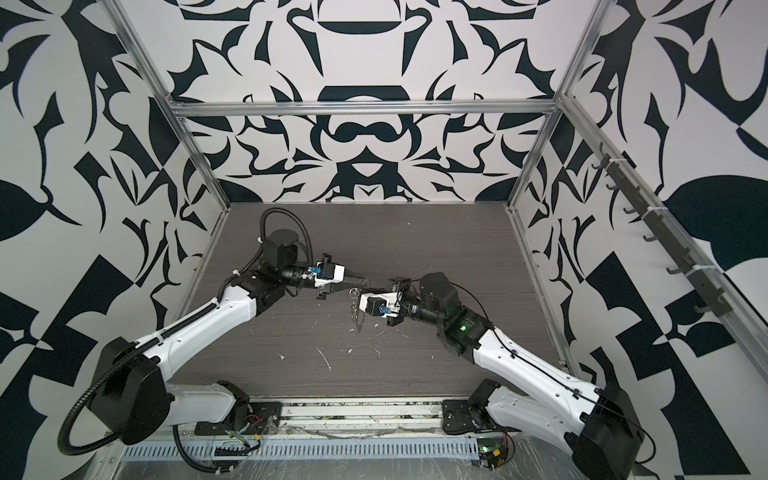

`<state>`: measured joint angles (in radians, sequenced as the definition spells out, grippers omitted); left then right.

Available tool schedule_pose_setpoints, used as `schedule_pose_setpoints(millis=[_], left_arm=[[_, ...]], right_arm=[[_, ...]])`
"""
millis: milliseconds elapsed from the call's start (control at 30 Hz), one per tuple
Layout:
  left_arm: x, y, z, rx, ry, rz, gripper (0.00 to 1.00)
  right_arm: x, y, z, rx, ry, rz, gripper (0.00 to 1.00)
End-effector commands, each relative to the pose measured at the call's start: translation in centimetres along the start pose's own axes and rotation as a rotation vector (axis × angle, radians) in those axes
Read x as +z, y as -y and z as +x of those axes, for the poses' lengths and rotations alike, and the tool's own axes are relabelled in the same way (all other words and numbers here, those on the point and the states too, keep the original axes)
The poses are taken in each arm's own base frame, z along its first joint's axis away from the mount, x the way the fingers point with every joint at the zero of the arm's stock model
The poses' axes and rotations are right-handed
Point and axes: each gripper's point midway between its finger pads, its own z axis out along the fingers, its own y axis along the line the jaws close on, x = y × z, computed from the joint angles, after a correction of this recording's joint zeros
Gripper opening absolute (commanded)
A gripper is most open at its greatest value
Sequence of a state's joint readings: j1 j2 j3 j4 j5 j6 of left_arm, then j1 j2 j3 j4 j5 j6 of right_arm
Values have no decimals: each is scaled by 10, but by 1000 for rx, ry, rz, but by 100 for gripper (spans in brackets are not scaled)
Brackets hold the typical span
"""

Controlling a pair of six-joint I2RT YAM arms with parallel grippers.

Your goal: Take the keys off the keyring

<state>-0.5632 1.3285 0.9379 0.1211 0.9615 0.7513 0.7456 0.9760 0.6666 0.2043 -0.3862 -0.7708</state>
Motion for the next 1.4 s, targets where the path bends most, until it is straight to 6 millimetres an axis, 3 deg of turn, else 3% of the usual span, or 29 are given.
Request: schedule_pose_setpoints(millis=[0,867,933,1100,1367], left_arm=[[-3,1,-12,25,30,-13,23],[-5,5,-10,13,33,-21,23],[-9,5,-21,42,47,-33,23],[-10,4,-26,53,59,-34,23],[-9,6,-20,32,51,-28,23]], right_arm=[[-9,29,-32,-21,89,96,0],[-13,40,-34,36,119,131,0],[-13,39,-33,40,117,128,0],[-14,41,-33,46,115,135,0],[-17,46,-38,49,136,145,0]])
